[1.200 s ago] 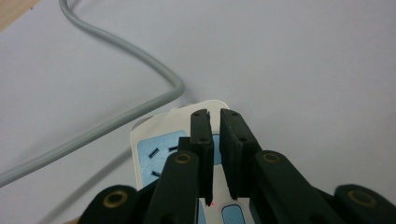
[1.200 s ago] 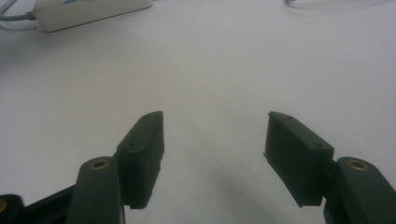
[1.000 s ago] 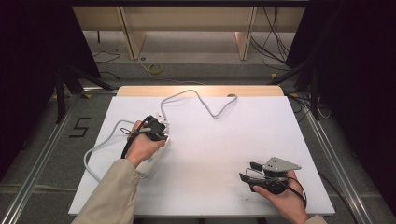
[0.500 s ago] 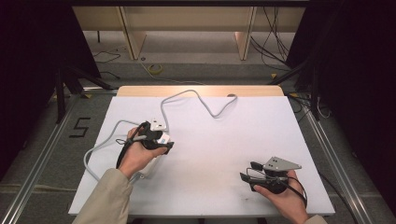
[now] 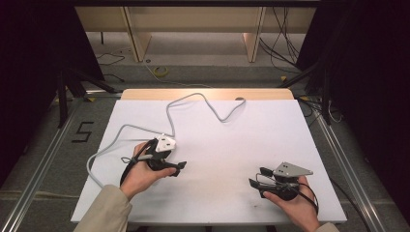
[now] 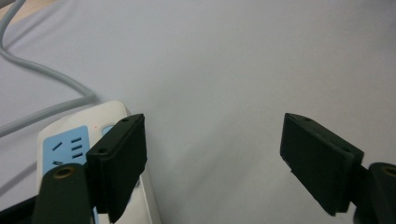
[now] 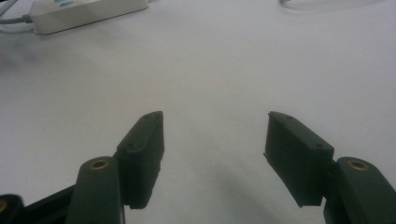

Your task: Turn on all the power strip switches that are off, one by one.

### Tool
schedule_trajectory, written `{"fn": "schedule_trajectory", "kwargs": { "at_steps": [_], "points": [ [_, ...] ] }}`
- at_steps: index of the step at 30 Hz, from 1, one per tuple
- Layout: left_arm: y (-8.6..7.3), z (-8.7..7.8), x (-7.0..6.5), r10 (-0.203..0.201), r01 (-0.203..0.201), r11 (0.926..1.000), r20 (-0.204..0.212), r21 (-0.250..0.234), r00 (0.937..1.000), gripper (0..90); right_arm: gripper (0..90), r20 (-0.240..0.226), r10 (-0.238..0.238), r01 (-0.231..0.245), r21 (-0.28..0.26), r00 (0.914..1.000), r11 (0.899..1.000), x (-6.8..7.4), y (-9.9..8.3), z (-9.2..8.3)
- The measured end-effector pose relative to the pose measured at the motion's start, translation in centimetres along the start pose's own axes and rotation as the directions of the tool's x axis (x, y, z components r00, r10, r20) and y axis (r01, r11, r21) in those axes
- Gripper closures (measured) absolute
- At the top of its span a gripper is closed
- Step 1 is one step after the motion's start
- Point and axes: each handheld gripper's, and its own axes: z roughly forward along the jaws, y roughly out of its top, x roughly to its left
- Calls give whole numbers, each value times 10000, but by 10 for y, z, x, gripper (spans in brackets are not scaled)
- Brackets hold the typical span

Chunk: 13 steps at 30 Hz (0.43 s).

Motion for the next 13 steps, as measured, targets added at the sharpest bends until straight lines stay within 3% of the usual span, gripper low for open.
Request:
{"fn": "schedule_trajectory", "kwargs": {
  "at_steps": [8, 13],
  "points": [
    [-21, -4, -12, 234, -233, 9995, 49, -224, 9997, 215, 381, 14, 4, -4, -3, 10000, 10000, 0, 0, 0],
    [-24, -3, -20, 427, -424, 9989, 137, -216, 9990, 204, 381, 31, 27, -27, -28, 10000, 10000, -1, 0, 0]
  ]
}}
